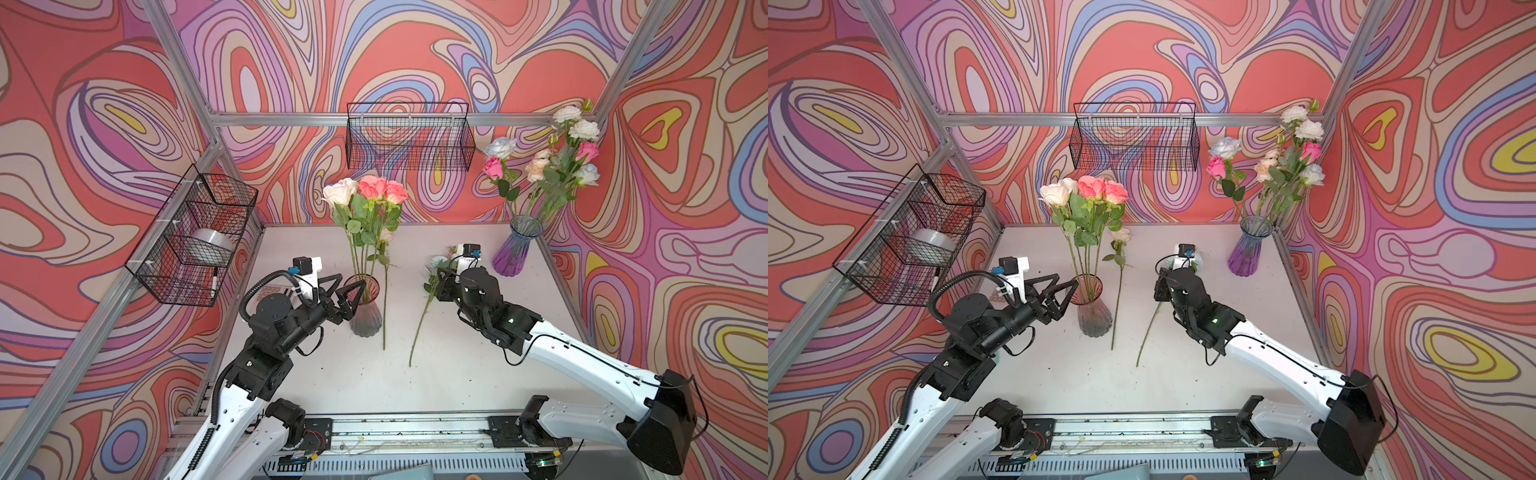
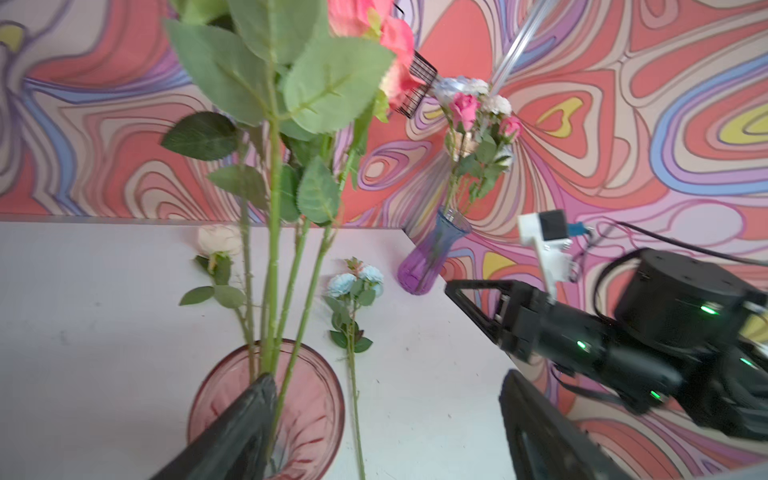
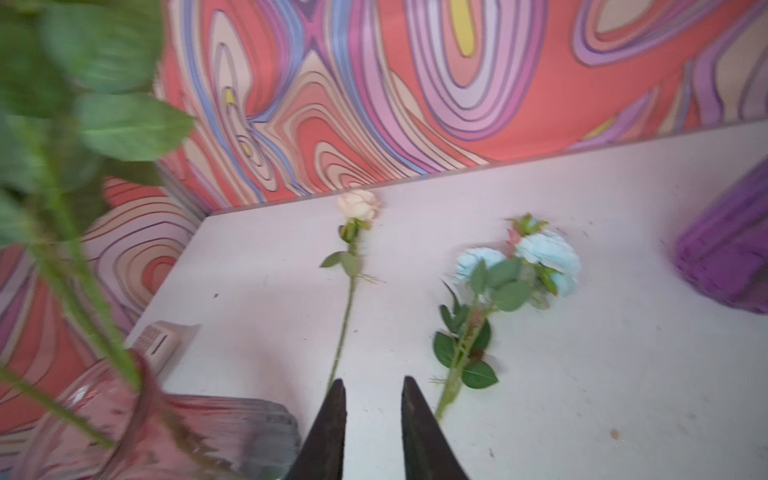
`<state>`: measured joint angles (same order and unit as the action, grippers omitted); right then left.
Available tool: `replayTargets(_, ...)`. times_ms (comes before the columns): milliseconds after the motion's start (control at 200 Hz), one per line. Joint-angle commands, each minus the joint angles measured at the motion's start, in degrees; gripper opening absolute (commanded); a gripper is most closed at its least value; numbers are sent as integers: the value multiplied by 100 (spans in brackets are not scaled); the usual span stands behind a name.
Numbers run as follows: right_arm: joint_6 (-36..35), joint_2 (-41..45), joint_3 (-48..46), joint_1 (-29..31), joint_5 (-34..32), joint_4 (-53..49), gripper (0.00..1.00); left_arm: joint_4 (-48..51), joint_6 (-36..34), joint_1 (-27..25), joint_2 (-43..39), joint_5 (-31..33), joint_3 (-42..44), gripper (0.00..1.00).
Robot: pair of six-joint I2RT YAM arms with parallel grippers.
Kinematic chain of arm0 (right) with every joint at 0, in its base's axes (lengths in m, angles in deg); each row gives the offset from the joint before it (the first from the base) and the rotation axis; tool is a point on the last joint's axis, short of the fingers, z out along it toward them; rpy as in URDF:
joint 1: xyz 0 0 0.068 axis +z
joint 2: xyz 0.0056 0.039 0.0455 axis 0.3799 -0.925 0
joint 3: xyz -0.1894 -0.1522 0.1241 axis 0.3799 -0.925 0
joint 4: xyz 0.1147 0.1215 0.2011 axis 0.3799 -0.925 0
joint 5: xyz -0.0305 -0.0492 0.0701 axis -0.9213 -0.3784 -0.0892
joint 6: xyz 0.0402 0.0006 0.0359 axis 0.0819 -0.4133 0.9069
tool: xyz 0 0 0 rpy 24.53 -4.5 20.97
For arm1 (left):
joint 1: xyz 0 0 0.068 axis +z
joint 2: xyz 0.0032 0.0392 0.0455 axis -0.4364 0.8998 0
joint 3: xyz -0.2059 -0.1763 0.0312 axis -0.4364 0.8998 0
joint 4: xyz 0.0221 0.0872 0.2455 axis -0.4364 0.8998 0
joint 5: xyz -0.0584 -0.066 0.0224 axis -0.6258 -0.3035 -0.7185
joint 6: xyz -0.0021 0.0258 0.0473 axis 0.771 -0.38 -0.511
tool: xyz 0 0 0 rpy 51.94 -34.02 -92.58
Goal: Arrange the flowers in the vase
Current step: 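Open the right gripper and move it down to the light-blue peony stem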
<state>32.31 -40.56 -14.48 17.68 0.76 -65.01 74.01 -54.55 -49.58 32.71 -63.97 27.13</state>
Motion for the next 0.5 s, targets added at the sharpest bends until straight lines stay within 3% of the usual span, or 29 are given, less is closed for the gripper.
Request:
replayTargets(0,635,-257,-75,-336,409,-396,25,-377,110,-105,262,-1119,-117,82)
replayTargets(120,881,-903,101,-696,750,-468,28,-180,1,-464,609,-1447,-287,81)
replayTargets(300,1307,-2136,405,-1170,1922,-160,30,561,-501,-1250,1129,-1485,-646,80)
replayTargets(496,1534,-3110,675,-1195,2406,195,31,801,-698,-1567,1280,-1308,-725,80)
